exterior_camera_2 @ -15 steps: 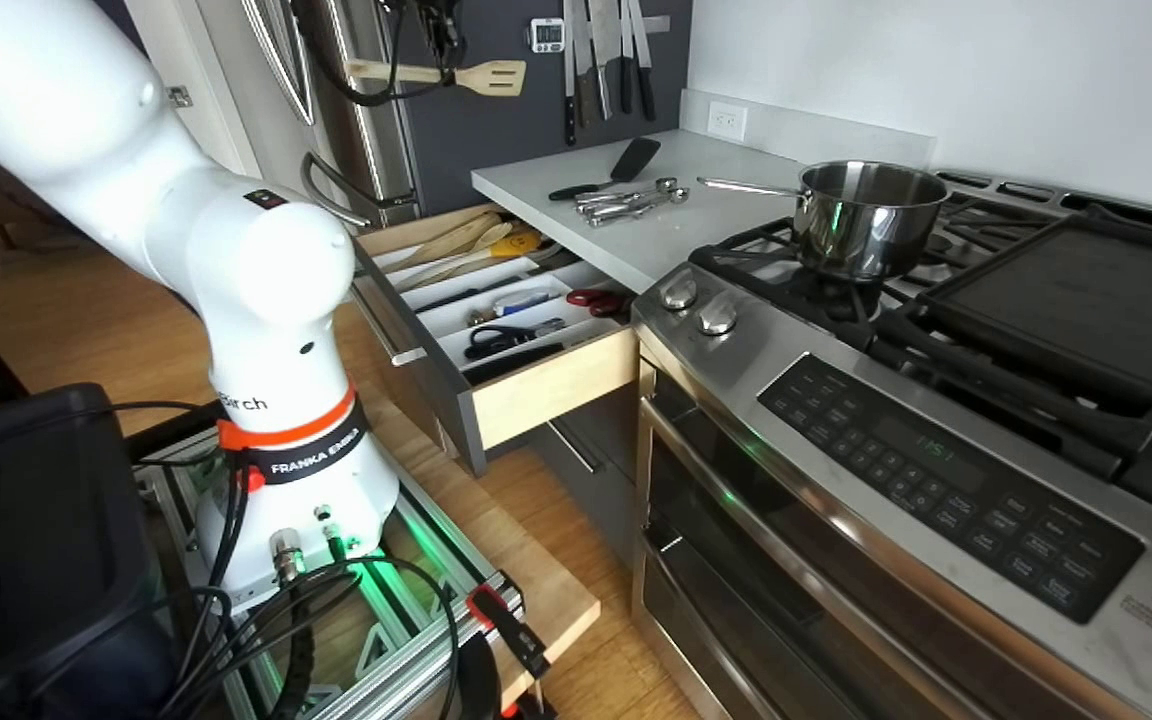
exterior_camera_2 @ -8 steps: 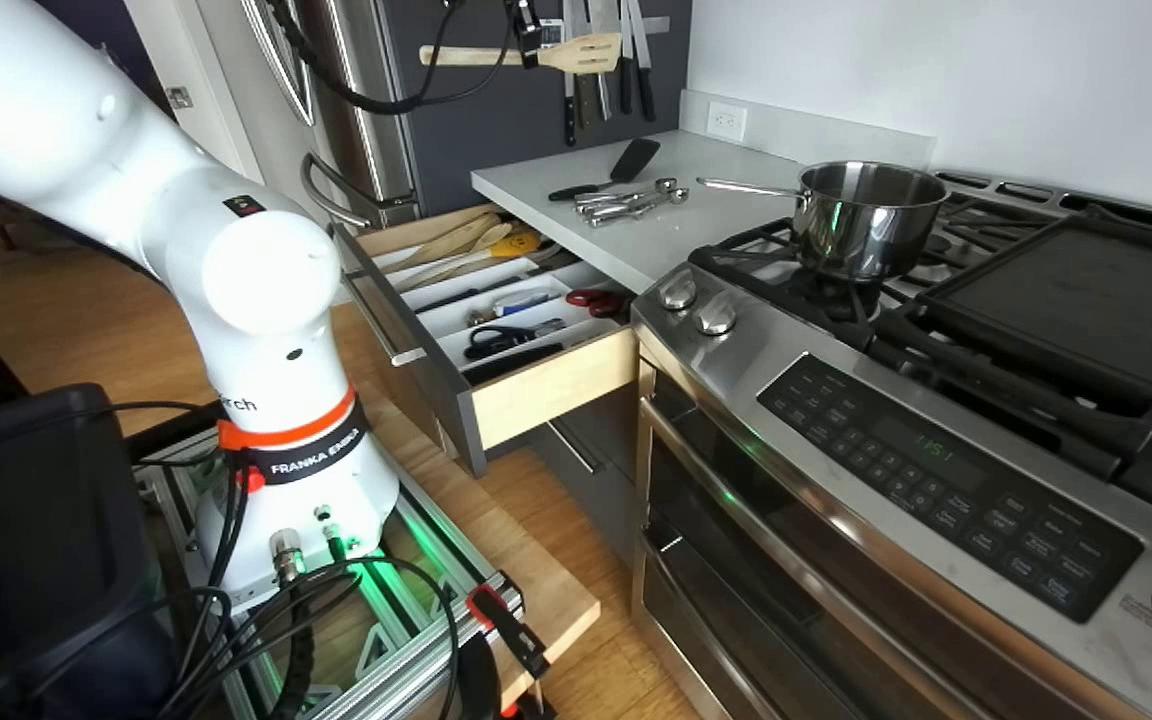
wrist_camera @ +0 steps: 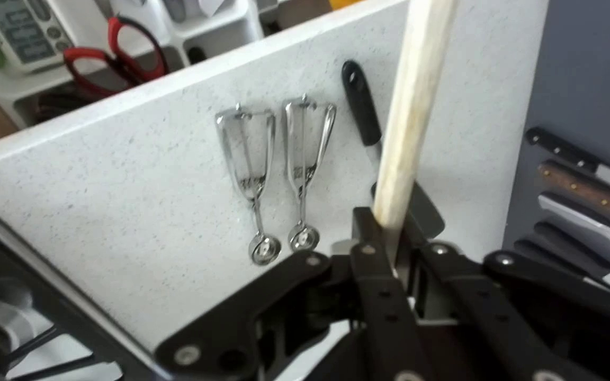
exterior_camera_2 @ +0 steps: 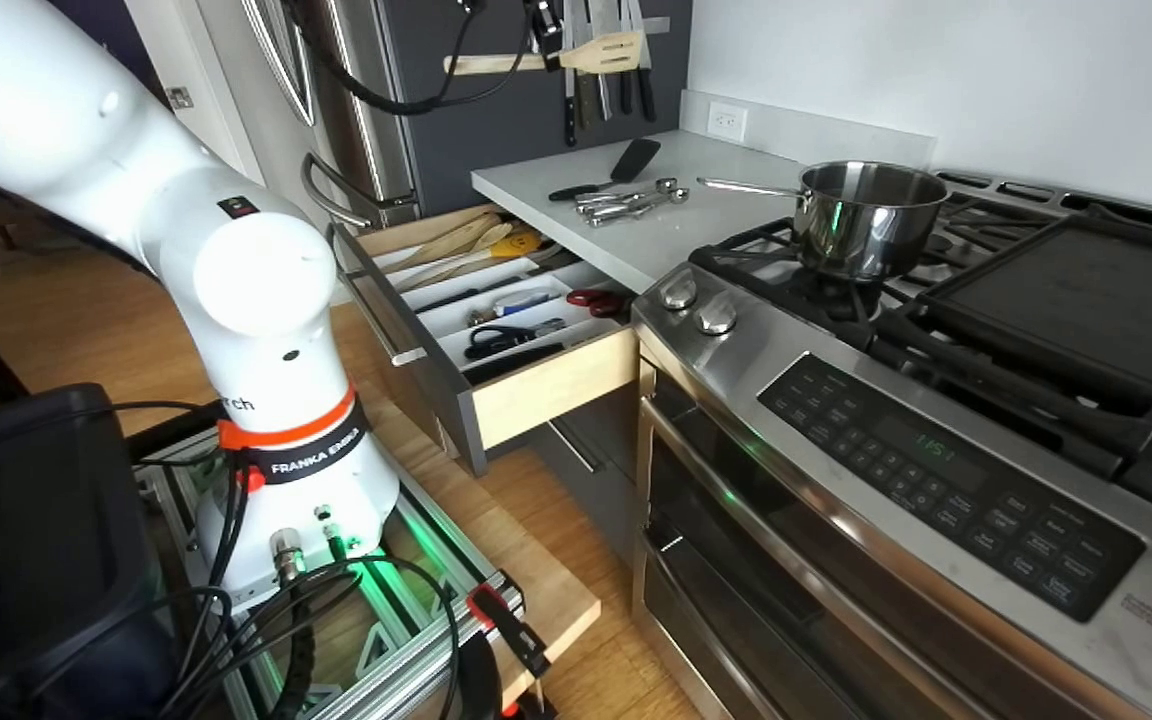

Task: Pick up one wooden spoon from the tray in the open drawer and put it on the kitchen counter

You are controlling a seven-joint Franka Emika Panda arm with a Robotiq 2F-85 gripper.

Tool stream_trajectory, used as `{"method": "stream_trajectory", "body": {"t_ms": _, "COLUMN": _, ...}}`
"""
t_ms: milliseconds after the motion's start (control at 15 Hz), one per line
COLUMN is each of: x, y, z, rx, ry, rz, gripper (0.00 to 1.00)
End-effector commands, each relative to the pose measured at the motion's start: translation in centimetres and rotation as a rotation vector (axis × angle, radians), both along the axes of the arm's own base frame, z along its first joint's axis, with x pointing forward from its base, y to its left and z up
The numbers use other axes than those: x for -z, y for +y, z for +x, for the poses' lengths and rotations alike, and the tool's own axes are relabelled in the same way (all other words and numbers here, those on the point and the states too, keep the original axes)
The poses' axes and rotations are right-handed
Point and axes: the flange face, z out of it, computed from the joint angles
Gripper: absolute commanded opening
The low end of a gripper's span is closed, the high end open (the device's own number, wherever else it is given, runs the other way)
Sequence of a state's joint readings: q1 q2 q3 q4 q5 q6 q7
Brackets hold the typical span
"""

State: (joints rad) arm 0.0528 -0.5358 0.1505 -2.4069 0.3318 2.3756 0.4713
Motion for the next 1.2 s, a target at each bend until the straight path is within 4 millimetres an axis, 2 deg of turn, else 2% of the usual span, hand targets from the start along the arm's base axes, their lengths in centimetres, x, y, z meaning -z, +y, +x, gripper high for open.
{"method": "stream_trajectory", "body": {"t_ms": 0, "x": 2.1, "y": -4.2, "z": 4.3, "rx": 0.054, "ry": -0.037, "rz": -0.143, "gripper": 0.03}}
{"method": "stream_trajectory", "body": {"t_ms": 200, "x": 4.7, "y": -7.4, "z": 6.8, "rx": 0.103, "ry": -0.028, "rz": -0.283, "gripper": 0.03}}
{"method": "stream_trajectory", "body": {"t_ms": 400, "x": 7.1, "y": -9.0, "z": 8.5, "rx": 0.144, "ry": 0.023, "rz": -0.456, "gripper": 0.03}}
{"method": "stream_trajectory", "body": {"t_ms": 533, "x": 8.4, "y": -9.2, "z": 9.3, "rx": 0.158, "ry": 0.043, "rz": -0.561, "gripper": 0.03}}
{"method": "stream_trajectory", "body": {"t_ms": 933, "x": 13.0, "y": -8.0, "z": 10.9, "rx": 0.152, "ry": 0.158, "rz": -0.8, "gripper": 0.03}}
{"method": "stream_trajectory", "body": {"t_ms": 1133, "x": 15.4, "y": -6.9, "z": 11.9, "rx": 0.084, "ry": 0.247, "rz": -0.792, "gripper": 0.03}}
